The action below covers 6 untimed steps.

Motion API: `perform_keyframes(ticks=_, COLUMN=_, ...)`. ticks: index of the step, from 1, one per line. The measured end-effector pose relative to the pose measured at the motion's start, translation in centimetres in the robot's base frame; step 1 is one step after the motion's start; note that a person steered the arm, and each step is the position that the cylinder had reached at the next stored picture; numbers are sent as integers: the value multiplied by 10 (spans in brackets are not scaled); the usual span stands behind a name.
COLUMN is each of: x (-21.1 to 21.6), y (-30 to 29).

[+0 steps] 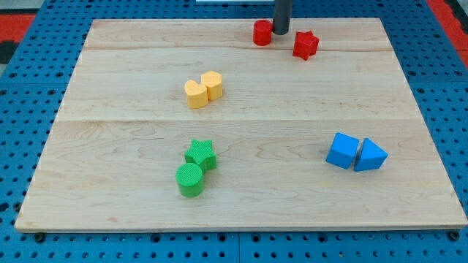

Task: Slide the red blocks to the top right of the board

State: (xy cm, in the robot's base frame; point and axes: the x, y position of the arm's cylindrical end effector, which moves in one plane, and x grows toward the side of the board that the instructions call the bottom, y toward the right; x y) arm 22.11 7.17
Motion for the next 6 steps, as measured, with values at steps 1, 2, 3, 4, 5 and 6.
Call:
perform_keyframes(ticks=1, x=-1, y=-43)
perform_keyframes(ticks=2, x=-9, y=-26)
perform_keyframes(ticks=3, x=-11, y=0)
perform_keyframes(ticks=4, x=-11, y=-35)
perform_keyframes(ticks=5, x=-11, y=14)
perform_keyframes(ticks=6, x=19, y=-7)
